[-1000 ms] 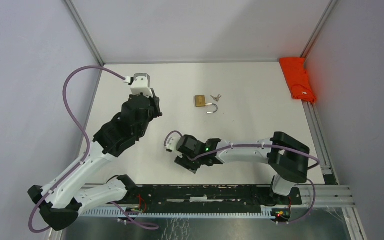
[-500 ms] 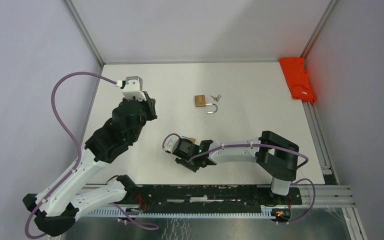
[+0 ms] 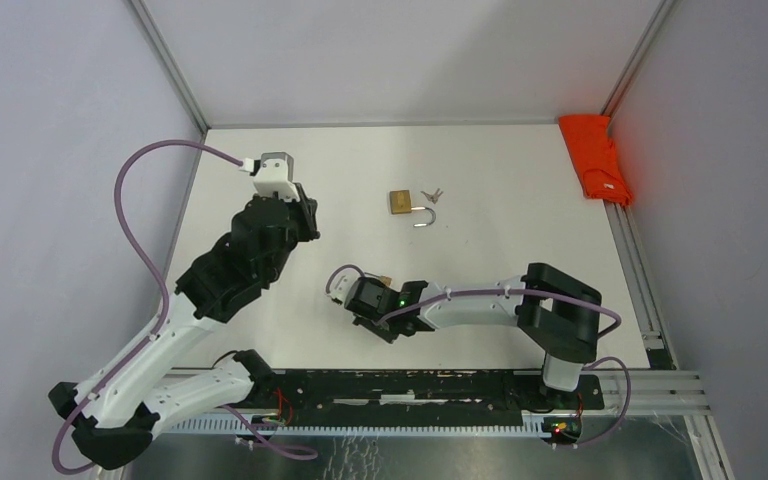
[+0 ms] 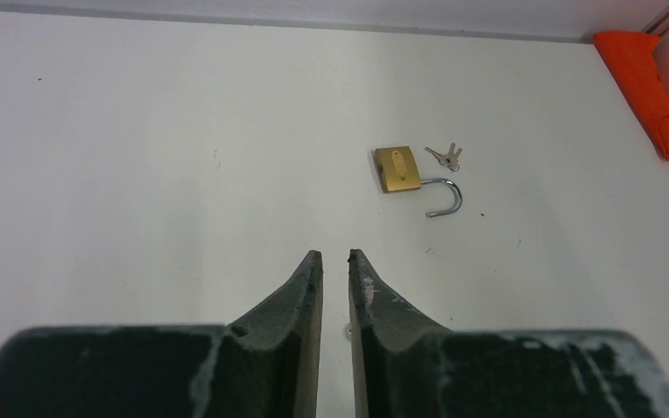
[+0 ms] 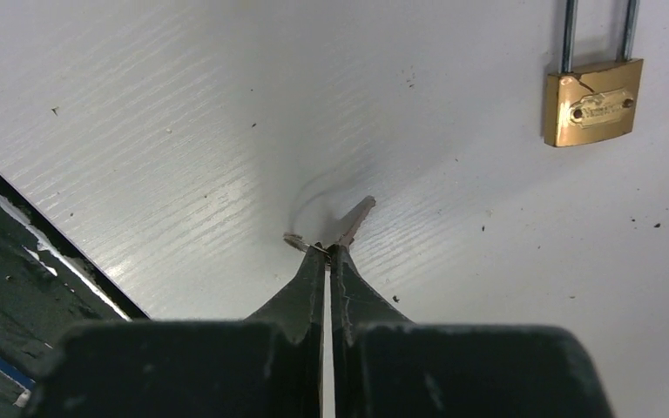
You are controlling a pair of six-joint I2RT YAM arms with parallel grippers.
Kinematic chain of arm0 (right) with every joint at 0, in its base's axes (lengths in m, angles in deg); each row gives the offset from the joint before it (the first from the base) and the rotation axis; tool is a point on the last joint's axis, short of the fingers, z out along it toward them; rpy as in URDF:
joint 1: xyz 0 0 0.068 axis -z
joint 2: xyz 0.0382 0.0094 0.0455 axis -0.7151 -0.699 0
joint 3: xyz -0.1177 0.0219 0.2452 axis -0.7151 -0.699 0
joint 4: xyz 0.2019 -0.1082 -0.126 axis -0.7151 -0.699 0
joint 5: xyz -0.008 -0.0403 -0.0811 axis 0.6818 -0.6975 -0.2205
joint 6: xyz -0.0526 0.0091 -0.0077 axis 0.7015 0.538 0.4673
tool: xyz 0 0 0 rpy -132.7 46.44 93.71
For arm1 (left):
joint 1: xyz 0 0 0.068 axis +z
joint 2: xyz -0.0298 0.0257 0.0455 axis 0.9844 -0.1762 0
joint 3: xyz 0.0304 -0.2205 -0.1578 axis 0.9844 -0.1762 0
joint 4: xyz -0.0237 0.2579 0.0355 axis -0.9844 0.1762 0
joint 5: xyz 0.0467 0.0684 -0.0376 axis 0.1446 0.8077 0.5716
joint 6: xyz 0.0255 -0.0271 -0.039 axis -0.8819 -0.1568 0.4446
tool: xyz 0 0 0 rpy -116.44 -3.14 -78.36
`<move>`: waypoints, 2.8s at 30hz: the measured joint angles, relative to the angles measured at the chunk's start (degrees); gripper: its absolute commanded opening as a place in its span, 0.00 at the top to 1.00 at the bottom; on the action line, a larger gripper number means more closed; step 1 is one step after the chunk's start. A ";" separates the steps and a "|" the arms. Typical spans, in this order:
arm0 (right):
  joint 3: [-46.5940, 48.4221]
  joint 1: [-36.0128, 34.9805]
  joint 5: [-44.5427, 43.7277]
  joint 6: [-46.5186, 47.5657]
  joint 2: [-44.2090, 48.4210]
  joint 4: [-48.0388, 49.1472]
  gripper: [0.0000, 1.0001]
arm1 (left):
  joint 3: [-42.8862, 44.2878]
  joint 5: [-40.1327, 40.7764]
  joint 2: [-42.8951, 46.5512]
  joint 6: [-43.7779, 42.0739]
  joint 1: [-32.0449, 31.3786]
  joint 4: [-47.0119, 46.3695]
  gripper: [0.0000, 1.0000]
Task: Unlock with the key
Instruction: Pick up the key from the center of the board.
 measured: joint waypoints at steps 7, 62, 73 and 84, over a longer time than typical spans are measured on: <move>-1.57 -0.04 -1.81 -0.11 3.56 -0.04 1.00 | -0.61 -1.90 -0.92 0.04 0.00 -0.70 0.79; -6.43 13.68 41.66 20.85 56.98 -0.55 1.00 | -2.89 -89.33 -5.27 -14.95 0.00 -12.72 0.61; -5.53 13.68 43.21 22.05 55.34 -0.46 1.00 | -2.40 -91.84 -6.67 -15.08 0.00 -12.50 0.69; -3.50 13.68 43.71 22.25 54.47 0.90 1.00 | -2.40 -92.98 -6.69 -15.06 0.00 -13.81 0.72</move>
